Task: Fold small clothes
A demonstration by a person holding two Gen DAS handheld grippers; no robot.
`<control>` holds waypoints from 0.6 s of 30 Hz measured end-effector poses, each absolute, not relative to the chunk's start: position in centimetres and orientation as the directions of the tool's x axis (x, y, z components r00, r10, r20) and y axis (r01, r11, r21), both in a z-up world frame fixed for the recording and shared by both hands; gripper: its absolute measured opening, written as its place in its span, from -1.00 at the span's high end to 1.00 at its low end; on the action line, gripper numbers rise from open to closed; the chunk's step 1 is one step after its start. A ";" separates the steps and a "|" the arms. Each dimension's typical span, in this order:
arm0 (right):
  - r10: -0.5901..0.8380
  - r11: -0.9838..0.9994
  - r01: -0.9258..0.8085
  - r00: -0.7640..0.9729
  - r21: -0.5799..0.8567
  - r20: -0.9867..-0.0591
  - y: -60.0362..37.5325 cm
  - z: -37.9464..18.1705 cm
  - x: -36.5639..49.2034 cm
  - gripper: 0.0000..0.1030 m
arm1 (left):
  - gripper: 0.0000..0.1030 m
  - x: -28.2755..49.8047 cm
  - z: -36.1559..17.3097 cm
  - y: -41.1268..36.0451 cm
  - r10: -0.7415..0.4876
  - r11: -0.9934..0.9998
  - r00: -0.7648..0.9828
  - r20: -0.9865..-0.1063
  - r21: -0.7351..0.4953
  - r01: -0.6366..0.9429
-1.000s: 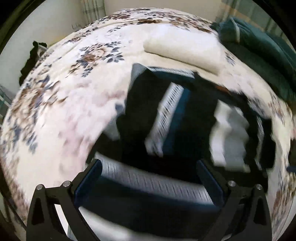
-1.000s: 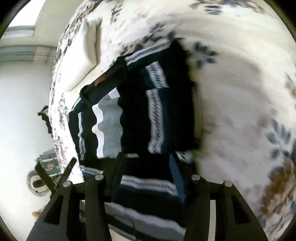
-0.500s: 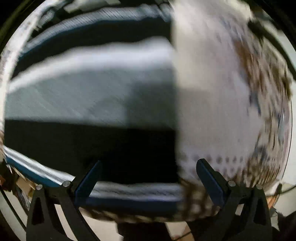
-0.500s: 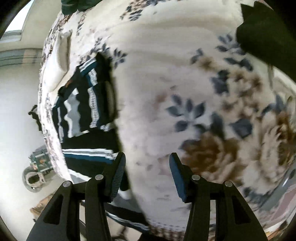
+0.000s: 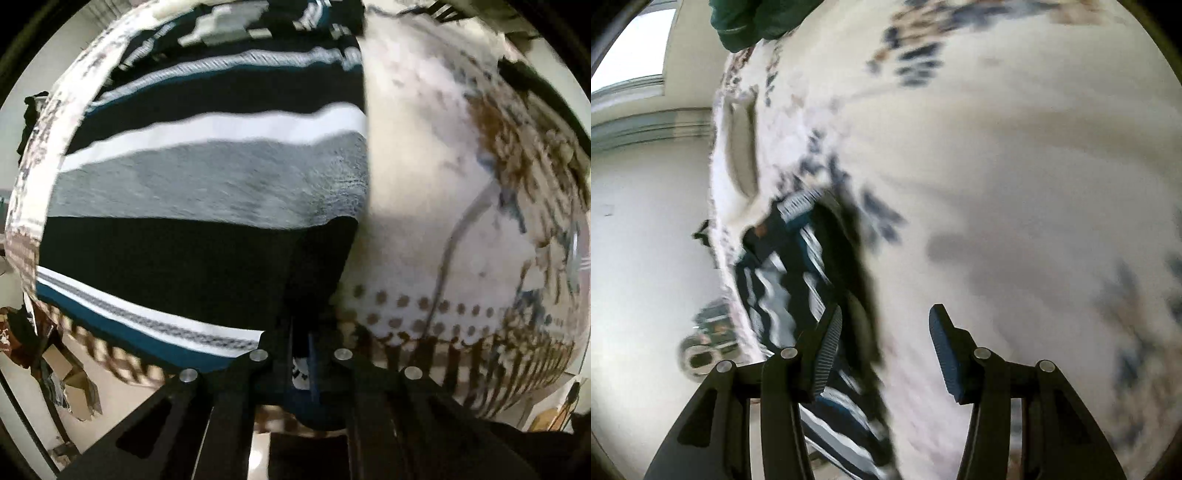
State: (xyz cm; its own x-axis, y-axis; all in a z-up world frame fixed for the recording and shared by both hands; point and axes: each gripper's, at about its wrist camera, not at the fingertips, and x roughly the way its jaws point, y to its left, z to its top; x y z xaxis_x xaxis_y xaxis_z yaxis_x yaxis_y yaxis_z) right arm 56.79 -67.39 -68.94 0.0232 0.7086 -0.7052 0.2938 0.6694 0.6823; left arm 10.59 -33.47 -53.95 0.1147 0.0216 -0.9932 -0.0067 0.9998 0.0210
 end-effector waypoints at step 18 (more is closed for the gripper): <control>0.573 0.815 0.092 0.020 0.572 -0.820 -50.3 -57.8 63.6 0.80 | 0.93 8.4 -45.8 -15.4 -0.146 0.906 0.268 -0.952 -0.238 -0.349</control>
